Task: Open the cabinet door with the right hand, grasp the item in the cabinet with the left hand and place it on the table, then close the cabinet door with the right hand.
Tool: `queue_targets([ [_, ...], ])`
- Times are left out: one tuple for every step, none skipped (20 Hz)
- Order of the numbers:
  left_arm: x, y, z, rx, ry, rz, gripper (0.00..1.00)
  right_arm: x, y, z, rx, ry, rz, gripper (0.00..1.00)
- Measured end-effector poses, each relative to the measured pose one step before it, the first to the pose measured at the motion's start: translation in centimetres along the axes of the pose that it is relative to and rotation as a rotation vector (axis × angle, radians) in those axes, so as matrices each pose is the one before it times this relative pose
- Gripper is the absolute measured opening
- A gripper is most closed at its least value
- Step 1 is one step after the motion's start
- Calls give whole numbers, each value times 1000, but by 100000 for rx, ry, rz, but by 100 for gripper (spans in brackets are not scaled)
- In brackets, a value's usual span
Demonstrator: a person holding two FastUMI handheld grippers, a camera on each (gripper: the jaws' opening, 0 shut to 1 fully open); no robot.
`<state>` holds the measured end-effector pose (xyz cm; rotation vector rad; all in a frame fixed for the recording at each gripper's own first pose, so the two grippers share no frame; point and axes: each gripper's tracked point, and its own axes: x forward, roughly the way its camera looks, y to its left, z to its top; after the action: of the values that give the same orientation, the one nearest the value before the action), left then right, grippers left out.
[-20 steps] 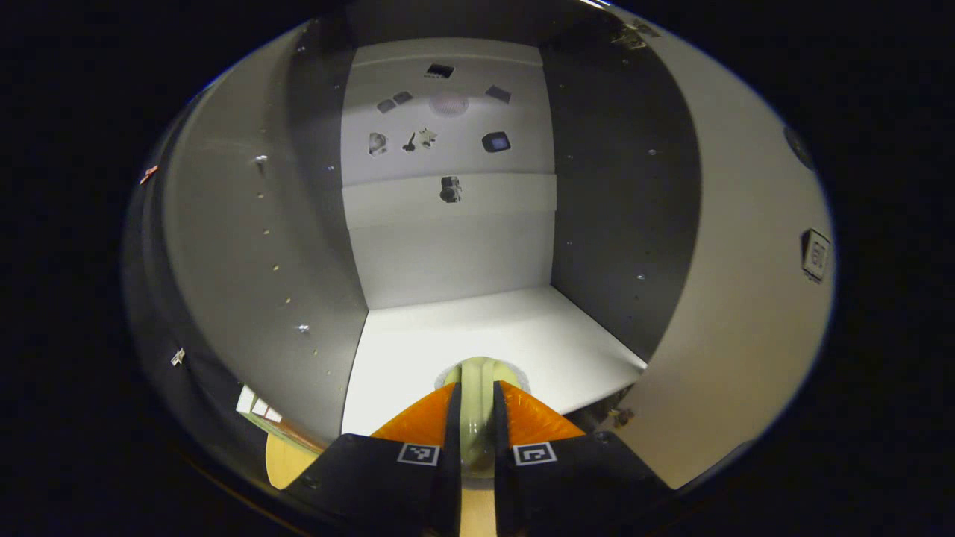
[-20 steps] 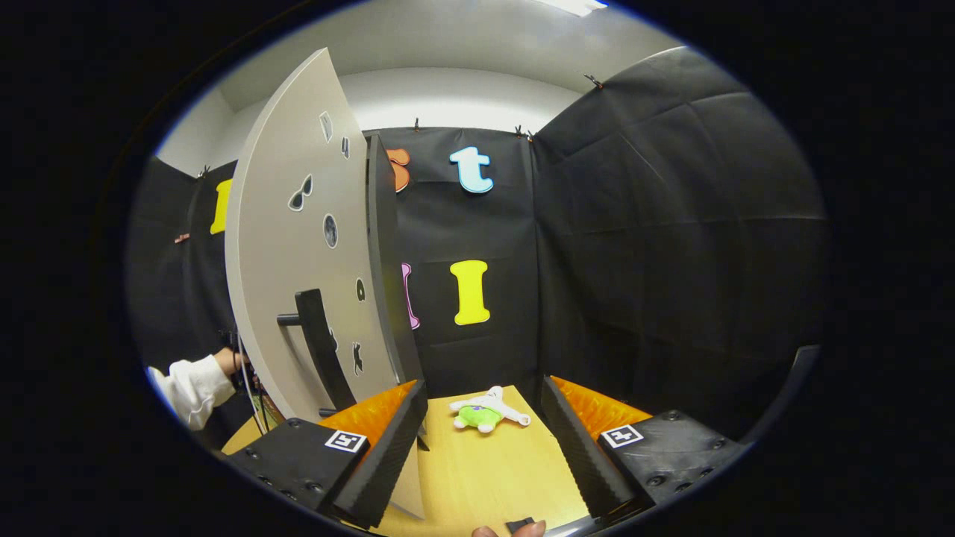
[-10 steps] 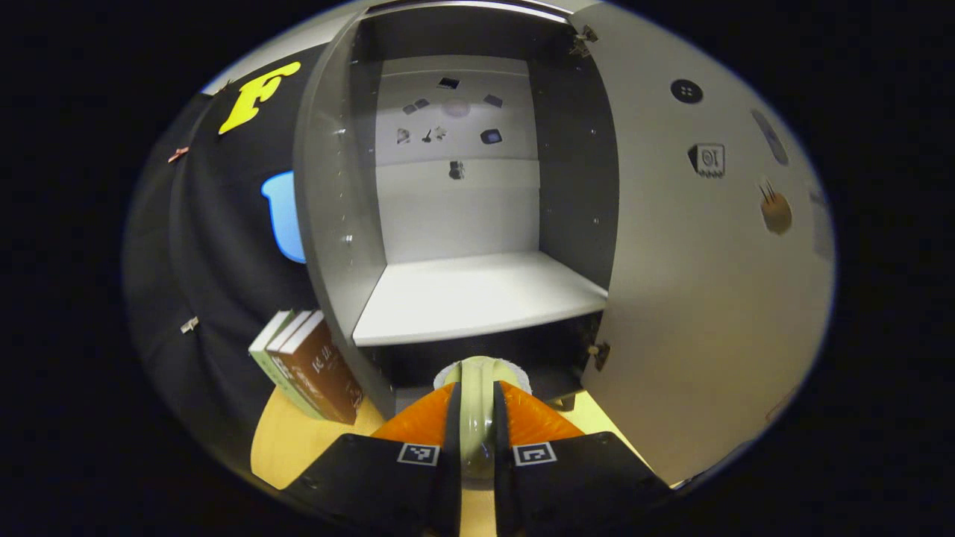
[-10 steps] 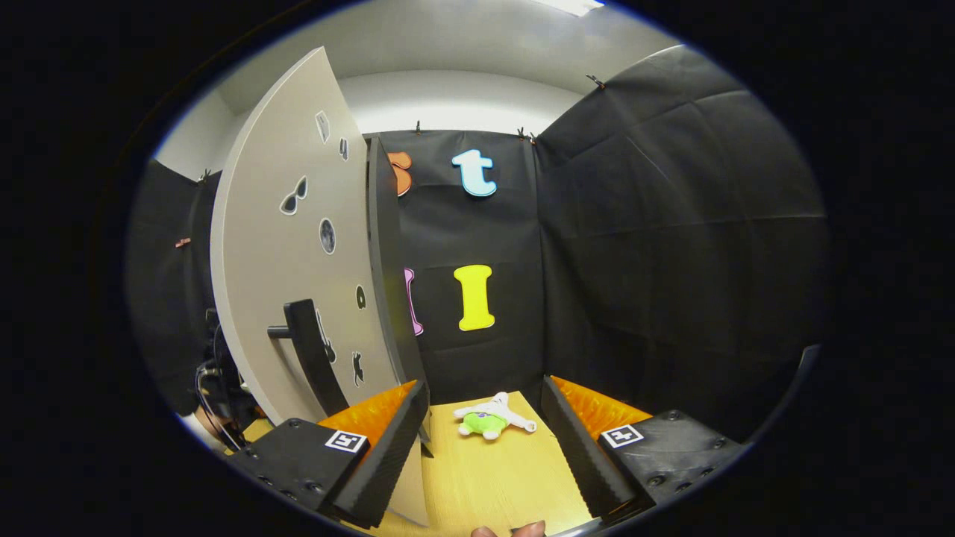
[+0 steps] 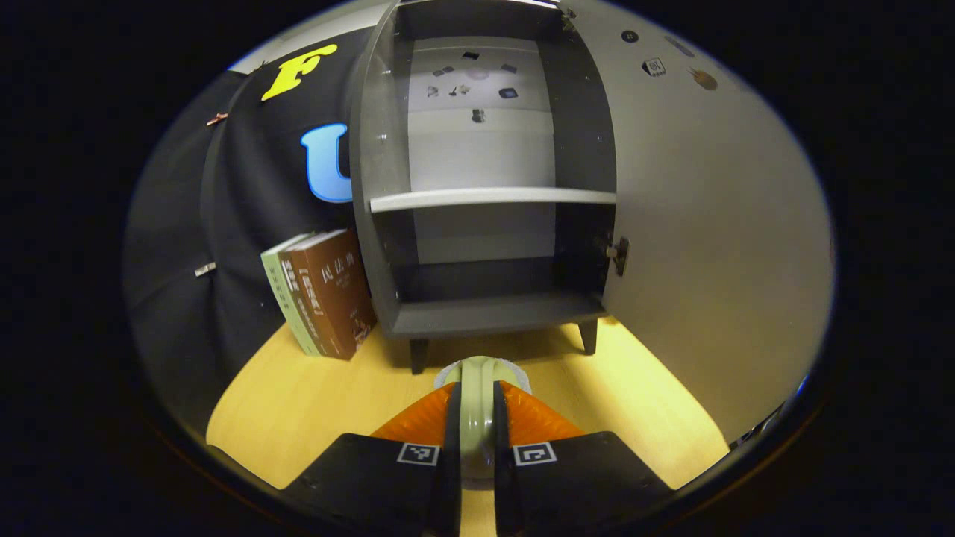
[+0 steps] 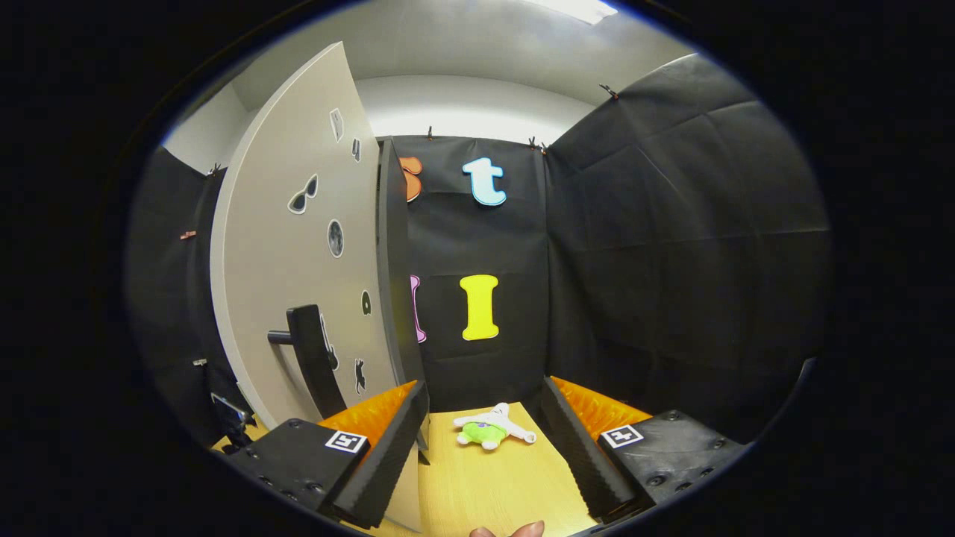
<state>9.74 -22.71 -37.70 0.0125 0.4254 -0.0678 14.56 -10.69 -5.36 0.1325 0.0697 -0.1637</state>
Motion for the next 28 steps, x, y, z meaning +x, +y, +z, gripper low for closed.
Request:
queue_targets([
  [247,-330,-1640,-766,787,-132,22,67,28,78,138,-77,416,98],
  [220,-452,-1496,-196,1110,-138,22,177,63,20,220,-250,549,98],
  [222,-404,-1398,295,645,-487,22,161,131,-40,-248,187,909,98],
  [212,-408,-1207,161,1031,-263,22,183,23,-227,-596,456,696,98],
  [189,-310,-1144,-94,757,-714,22,87,-9,-238,-587,641,634,98],
  [249,-233,-895,-317,737,-25,22,178,-20,-16,-296,245,569,98],
  [90,-154,-849,-490,744,-5,22,69,-1,-37,-93,2,383,98],
  [114,21,-733,-555,856,477,22,119,-30,-51,142,133,253,98],
  [185,-79,-640,-278,514,495,22,89,12,-136,294,183,117,98],
  [163,-9,-556,-113,345,369,22,237,89,-163,79,367,425,98],
  [150,-73,-188,101,38,-75,22,94,-12,-103,-354,69,86,98],
  [117,-130,-387,445,-247,-276,22,29,-2,-93,-349,215,257,98],
  [112,-59,-288,260,56,-269,22,5,5,2,-123,192,291,98],
  [91,19,-570,702,446,106,22,39,52,-30,-117,32,332,98],
  [98,115,-354,636,570,497,22,150,57,-57,-251,155,-11,98],
  [188,7,-430,264,893,46,23,32,62,-80,-40,257,198,98],
  [85,-103,-357,-398,1033,-705,24,3,-51,25,-79,0,-25,98],
  [70,-217,-296,-807,478,-1452,25,-35,-26,-53,-153,62,-83,98],
  [-156,-184,117,-616,-217,-1012,28,15,-12,51,-25,-19,-18,98],
  [-50,-40,49,412,-552,147,29,-61,8,65,89,-106,-143,98],
  [-112,46,352,895,-782,188,46,-46,19,11,98,40,-44,98],
  [-203,128,335,830,-756,342,64,-9,50,17,101,-138,-159,98],
  [65,-195,121,717,-728,-1065,81,-62,-26,34,63,46,-160,98],
  [-242,-94,336,809,-612,-833,98,-54,-23,108,-67,-250,-210,98],
  [-275,-17,450,822,-614,-477,96,-94,-10,143,30,-328,-334,98],
  [-356,49,486,222,-641,-353,96,24,52,163,229,-336,-276,98],
  [-424,-5,704,-659,-662,-840,96,-35,122,112,358,-206,-109,98],
  [-581,-170,976,-916,-1194,-1274,96,-93,24,71,137,-72,-315,98],
])
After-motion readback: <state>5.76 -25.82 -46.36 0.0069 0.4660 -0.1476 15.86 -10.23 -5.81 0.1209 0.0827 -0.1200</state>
